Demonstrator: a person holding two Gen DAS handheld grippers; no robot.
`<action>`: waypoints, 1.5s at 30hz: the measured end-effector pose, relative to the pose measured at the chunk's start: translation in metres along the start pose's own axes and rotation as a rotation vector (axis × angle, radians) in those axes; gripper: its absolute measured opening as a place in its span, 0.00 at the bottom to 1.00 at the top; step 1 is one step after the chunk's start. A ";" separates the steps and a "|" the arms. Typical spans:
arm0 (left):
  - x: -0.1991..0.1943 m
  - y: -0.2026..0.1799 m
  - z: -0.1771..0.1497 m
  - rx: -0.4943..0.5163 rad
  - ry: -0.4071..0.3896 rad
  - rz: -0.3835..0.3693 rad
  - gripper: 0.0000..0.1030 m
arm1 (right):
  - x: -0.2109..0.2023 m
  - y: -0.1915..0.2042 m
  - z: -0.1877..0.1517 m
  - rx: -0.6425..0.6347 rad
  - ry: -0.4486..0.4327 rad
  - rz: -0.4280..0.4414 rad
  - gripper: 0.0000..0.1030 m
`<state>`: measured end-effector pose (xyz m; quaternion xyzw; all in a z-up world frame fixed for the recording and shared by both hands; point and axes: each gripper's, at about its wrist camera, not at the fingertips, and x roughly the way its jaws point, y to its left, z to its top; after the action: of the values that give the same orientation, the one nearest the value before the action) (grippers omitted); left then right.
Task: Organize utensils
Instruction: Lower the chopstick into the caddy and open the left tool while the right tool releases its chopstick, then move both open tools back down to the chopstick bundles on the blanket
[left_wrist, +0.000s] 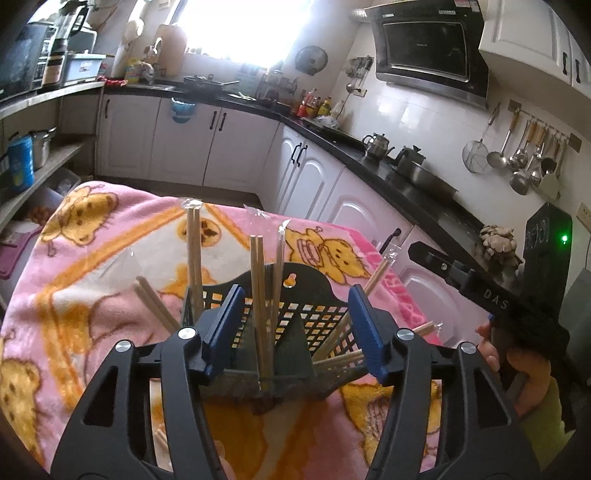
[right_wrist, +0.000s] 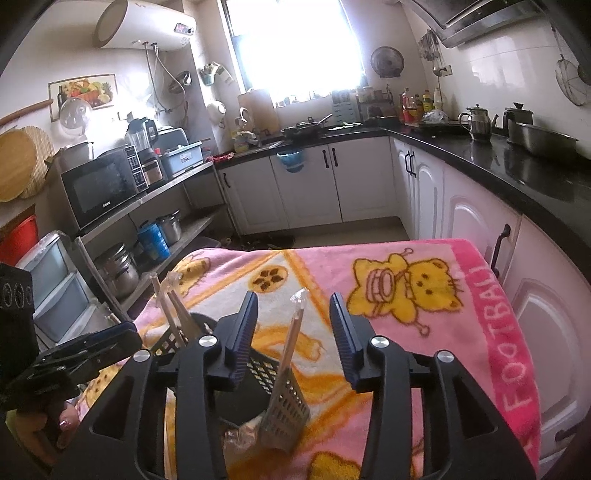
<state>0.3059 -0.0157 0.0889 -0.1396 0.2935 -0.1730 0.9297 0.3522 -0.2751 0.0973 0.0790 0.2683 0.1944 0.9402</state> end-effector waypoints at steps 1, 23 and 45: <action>-0.002 0.000 -0.001 -0.003 -0.001 -0.001 0.53 | -0.002 0.000 -0.002 0.001 0.002 -0.001 0.41; -0.035 0.000 -0.035 -0.007 -0.008 0.031 0.86 | -0.057 0.014 -0.043 -0.017 0.011 0.002 0.62; -0.057 0.000 -0.076 -0.019 0.008 0.049 0.86 | -0.081 0.015 -0.099 -0.001 0.077 -0.007 0.62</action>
<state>0.2166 -0.0041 0.0570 -0.1403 0.3023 -0.1477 0.9312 0.2311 -0.2897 0.0554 0.0702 0.3044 0.1940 0.9299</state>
